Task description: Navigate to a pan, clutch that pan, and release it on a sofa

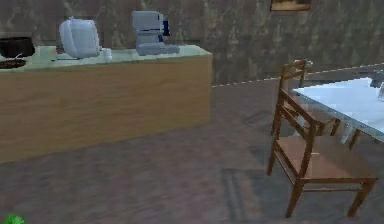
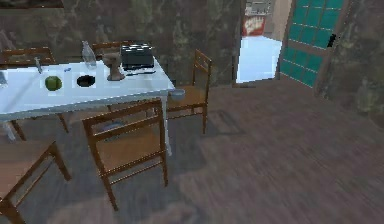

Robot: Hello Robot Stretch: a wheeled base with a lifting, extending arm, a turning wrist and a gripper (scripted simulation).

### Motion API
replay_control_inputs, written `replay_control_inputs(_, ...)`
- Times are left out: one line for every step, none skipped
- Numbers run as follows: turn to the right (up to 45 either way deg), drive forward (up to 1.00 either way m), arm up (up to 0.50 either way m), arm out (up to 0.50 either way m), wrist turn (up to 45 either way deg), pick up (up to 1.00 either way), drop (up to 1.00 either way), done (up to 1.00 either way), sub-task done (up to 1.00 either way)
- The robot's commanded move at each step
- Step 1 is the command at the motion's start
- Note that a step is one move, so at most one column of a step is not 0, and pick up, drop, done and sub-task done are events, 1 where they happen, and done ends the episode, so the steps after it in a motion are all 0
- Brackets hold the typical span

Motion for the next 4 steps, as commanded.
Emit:
replay_control_inputs(12.0,0.00,0.00,0.00,0.0,0.00,0.00,0.00,0.00)
replay_control_inputs(0.0,0.50,0.00,0.00,0.0,0.00,0.00,0.00,0.00)
replay_control_inputs(-27.0,0.00,0.00,0.00,0.0,0.00,0.00,0.00,0.00)
replay_control_inputs(0.0,0.60,0.00,0.00,0.0,0.00,0.00,0.00,0.00)
